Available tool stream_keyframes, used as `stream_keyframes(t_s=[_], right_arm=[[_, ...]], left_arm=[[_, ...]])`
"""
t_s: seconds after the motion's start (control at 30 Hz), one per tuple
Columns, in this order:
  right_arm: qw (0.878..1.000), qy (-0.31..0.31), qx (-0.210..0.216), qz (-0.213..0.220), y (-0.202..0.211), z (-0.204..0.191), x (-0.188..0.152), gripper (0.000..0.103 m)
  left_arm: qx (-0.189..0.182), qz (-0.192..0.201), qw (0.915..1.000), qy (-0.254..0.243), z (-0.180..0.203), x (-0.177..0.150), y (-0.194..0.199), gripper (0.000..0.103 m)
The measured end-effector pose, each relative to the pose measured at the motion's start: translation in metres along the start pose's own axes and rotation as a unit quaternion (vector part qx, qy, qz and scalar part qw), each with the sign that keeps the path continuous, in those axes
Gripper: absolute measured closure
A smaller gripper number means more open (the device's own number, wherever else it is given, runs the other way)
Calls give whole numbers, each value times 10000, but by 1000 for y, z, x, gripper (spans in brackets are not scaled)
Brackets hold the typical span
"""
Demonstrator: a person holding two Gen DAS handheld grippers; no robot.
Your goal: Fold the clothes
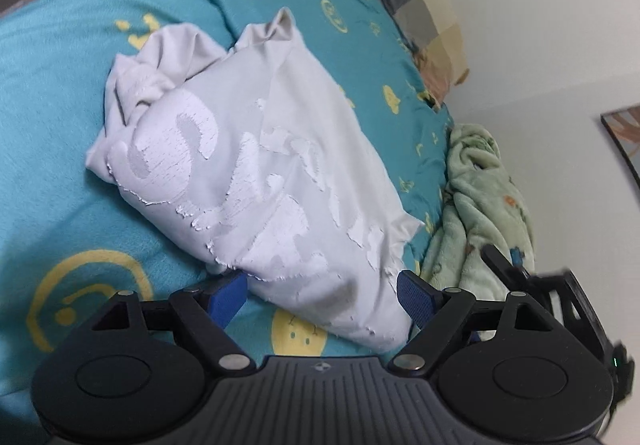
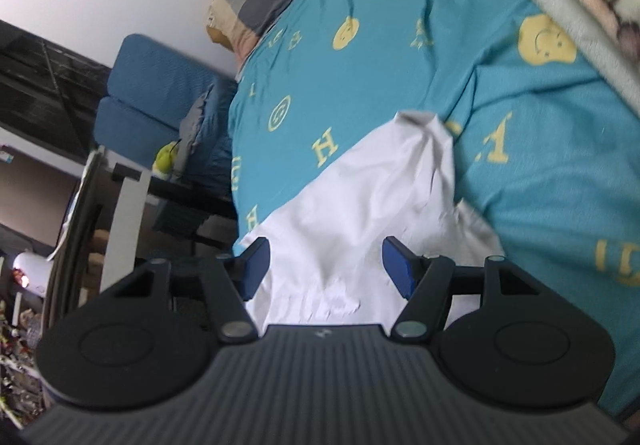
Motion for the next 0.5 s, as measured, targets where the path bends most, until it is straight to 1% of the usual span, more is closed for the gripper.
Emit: stream_keyframes(t_s=[0.13, 0.2, 0.23, 0.27, 0.33, 0.4, 0.47, 0.5], right_arm=[[9991, -215, 240, -278, -5, 2, -11, 38], [9967, -455, 428, -523, -10, 4, -19, 38], [9945, -603, 549, -656, -11, 6, -24, 38], [9926, -686, 630, -782, -15, 5, -28, 38], [9879, -845, 789, -1034, -23, 4, -38, 38], [9836, -942, 904, -1241, -30, 2, -46, 38], [9799, -1087, 941, -1383, -35, 4, -53, 38], [9782, -1177, 940, -1431, -38, 5, -56, 38]], left_arm=[[-113, 37, 9986, 517, -15, 6, -12, 20], [-168, 102, 9978, 627, -19, 8, -11, 26], [-228, 144, 9975, 660, -20, 9, -11, 31], [-299, 197, 9969, 704, -22, 10, -9, 39], [-423, 310, 9945, 910, -27, 13, -7, 53], [-560, 387, 9923, 1035, -30, 14, -5, 62], [-615, 472, 9926, 939, -27, 15, -2, 73], [-633, 520, 9930, 848, -23, 15, -1, 75]])
Point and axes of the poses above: each gripper's, at about its wrist camera, not at the fingertips, and y roughly against the way its jaws point, z to its right, x to its top, the point moved 4 cm from there along -y, roughly the way its jaws point, and after that the axes turned 2 degrees about -z, right-handed, at the moved point
